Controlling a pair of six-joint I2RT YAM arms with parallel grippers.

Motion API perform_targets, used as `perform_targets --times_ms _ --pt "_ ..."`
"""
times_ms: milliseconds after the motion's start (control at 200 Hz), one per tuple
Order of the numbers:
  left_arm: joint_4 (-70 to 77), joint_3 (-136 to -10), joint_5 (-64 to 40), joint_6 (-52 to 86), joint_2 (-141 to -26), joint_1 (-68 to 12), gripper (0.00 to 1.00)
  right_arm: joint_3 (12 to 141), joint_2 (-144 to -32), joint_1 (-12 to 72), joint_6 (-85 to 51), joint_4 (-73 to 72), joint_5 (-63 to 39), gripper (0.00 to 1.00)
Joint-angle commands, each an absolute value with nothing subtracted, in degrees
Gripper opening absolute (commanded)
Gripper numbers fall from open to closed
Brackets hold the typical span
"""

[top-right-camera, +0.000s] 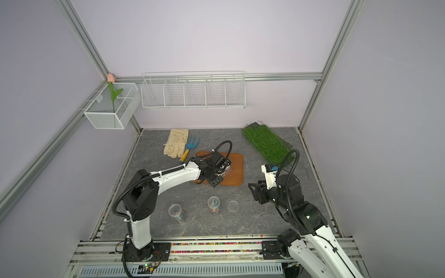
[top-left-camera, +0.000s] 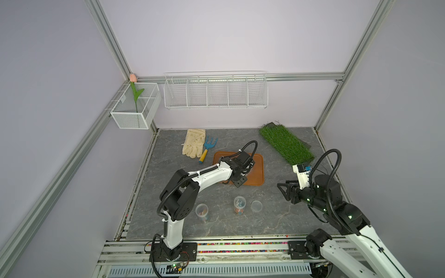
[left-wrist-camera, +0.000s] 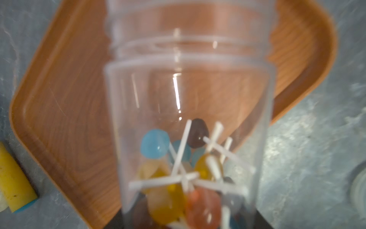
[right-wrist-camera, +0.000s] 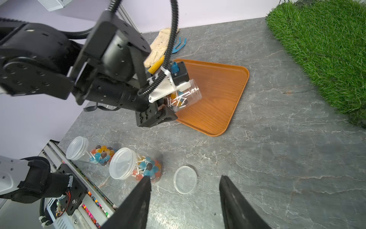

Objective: Pour the candies out of the jar
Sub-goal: 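Pour the candies out of the jar onto the tray.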

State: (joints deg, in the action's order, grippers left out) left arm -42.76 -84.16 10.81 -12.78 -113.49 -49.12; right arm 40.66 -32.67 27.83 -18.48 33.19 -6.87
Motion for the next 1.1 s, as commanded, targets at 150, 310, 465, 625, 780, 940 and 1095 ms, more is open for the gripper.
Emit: perform_targets --times_ms 150,310,465,625,780,940,1095 --pt "-60.0 -96.4 26.3 -21.9 -120.0 -50.5 0.47 38.7 -31.0 27.6 -18.5 35.2 -8.2 0.59" --pt "-64.3 -100.4 34.8 -26.2 -122.8 -51.7 0.47 38.6 -31.7 27.6 -17.9 35.1 -8.4 0.59" --pt "-65.2 -100.2 44.3 -31.1 -124.1 -53.3 0.48 38.6 -32.5 27.6 -17.7 34.5 -8.8 0.6" --pt "-64.2 -98.2 53.1 -33.8 -124.3 -54.7 0.48 38.9 -33.6 27.6 -17.5 34.2 -9.7 0.6" --pt "-64.0 -97.5 57.8 -34.8 -124.5 -55.0 0.48 38.5 -33.4 27.6 -17.8 33.7 -10.7 0.6" --pt "-64.0 -97.3 61.4 -36.0 -124.4 -55.3 0.48 37.5 -33.3 27.5 -17.7 33.1 -11.6 0.61" --pt "-60.7 -96.2 66.0 -38.6 -124.3 -55.8 0.48 37.7 -34.2 27.5 -17.4 32.8 -12.7 0.61"
